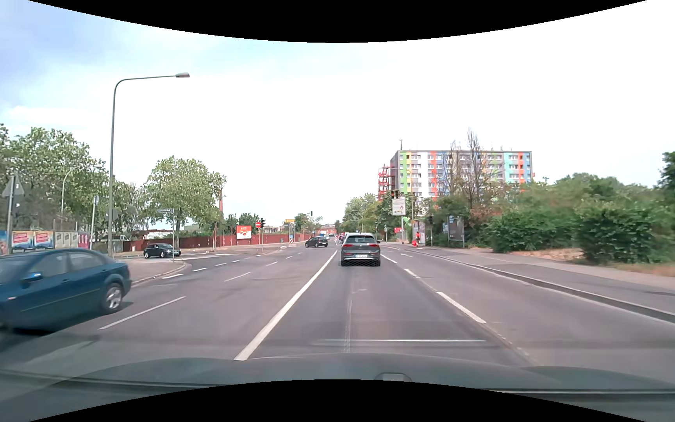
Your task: Follow the waypoints while adhering to traffic rules and regulations
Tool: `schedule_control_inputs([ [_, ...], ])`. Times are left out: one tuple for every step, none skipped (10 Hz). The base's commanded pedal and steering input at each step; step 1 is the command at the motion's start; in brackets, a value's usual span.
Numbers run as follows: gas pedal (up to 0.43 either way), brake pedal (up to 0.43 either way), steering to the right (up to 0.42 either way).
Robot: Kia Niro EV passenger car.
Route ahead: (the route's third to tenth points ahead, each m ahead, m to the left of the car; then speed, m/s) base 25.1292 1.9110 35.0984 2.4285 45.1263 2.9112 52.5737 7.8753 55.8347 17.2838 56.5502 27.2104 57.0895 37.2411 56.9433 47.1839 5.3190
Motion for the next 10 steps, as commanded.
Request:
schedule_control_inputs([
  [0.028,0.0,-0.017],
  [0.028,0.0,-0.015],
  [0.028,0.0,-0.014],
  [0.028,0.0,-0.014],
  [0.039,0.0,-0.014],
  [0.039,0.0,-0.014],
  [0.039,0.0,-0.006],
  [0.047,0.0,-0.004],
  [0.059,0.0,-0.005],
  [0.067,0.0,-0.006],
])
